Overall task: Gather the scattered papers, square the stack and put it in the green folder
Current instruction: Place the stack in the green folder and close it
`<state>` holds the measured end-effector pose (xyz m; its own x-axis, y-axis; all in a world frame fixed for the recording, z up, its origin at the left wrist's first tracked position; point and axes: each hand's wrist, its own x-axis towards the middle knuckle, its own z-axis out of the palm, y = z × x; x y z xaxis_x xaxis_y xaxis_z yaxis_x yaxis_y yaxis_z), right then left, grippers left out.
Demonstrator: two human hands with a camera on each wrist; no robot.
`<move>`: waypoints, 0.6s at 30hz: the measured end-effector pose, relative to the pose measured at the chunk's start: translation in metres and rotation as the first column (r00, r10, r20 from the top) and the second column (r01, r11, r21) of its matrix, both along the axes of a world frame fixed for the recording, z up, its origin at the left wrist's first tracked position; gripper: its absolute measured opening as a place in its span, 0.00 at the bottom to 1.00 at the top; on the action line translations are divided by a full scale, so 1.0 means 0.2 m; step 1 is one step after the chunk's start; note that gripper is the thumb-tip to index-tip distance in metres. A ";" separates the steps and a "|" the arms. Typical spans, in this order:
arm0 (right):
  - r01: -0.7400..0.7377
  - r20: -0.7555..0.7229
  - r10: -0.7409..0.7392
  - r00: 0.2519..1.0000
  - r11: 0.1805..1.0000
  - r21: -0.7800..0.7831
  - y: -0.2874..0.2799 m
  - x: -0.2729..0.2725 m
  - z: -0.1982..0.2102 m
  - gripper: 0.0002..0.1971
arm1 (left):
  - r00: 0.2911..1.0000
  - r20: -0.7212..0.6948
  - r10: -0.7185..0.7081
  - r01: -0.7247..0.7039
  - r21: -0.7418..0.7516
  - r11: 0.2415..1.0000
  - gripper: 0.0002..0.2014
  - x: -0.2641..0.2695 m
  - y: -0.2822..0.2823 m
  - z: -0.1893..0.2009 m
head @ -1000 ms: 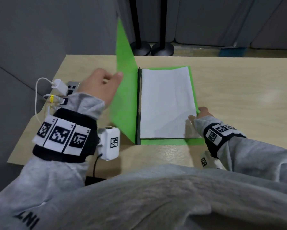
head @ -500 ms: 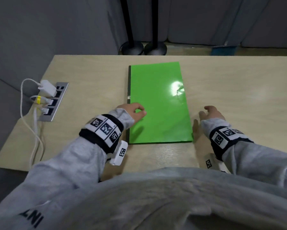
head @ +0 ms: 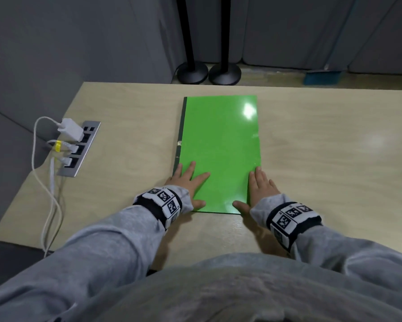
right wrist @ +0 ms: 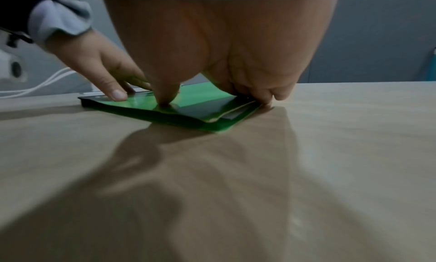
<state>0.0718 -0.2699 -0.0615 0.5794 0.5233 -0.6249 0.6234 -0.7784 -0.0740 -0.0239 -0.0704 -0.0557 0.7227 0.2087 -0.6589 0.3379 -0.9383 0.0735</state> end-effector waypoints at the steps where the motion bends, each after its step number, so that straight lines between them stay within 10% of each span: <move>1: -0.005 -0.003 0.005 1.000 1.000 0.007 0.04 -0.01 0.00 0.52 | 1.000 -0.006 -0.003 0.003 0.007 1.000 0.46 0.00 0.04 0.01; 18: -0.085 -0.022 0.088 0.996 0.990 0.114 0.81 -0.11 0.02 0.50 | 1.000 -0.018 0.020 -0.019 0.031 0.999 0.47 -0.14 0.86 0.06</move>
